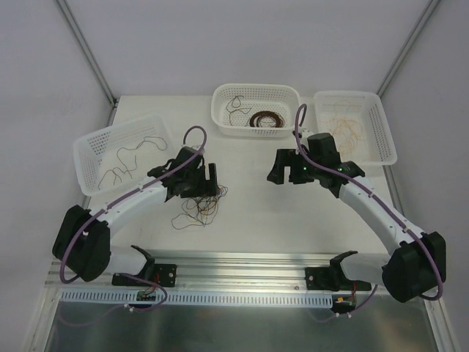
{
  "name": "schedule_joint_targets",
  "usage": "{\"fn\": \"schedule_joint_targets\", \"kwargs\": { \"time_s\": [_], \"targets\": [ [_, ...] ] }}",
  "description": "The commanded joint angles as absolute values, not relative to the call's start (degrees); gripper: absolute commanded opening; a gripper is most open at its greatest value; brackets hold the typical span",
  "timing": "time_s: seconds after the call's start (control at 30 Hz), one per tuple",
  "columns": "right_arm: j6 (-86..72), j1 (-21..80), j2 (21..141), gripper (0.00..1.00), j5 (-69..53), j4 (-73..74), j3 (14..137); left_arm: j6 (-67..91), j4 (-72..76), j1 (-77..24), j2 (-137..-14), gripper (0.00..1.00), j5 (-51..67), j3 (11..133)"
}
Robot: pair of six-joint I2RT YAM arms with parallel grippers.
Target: Untangle the cables
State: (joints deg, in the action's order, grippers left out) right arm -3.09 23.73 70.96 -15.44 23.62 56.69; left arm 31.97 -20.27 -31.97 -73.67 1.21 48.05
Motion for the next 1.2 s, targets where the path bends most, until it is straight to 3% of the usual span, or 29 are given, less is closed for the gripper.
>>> {"fn": "schedule_joint_targets", "kwargs": {
  "time_s": [0.0,0.23,0.37,0.63,0.87,1.17],
  "targets": [
    [-4.1,25.0,66.5,0.97,-17.1,16.4,54.9,31.6,-16.7,-34.2,-79.2,0.78,2.1,51.7],
    [-0.5,25.0,61.1,0.97,-10.6,18.6,54.4,31.7,-11.2,-45.9,-90.9,0.76,11.3,59.0],
    [-0.3,24.9,59.1,0.97,-8.7,20.3,54.6,31.6,-11.3,-48.8,-90.5,0.76,12.5,61.0],
    [-0.9,26.0,60.7,0.97,-13.9,21.0,54.0,33.3,-14.3,-48.4,-76.5,0.82,1.9,57.1],
    [-1.3,31.3,66.7,0.96,-13.7,19.4,54.7,38.3,-19.2,-43.0,-68.3,0.77,-6.2,53.7],
    [-0.4,37.3,78.0,0.96,-13.9,16.9,58.1,42.6,-19.5,-35.9,-73.0,0.72,2.1,52.1]
  ]
}}
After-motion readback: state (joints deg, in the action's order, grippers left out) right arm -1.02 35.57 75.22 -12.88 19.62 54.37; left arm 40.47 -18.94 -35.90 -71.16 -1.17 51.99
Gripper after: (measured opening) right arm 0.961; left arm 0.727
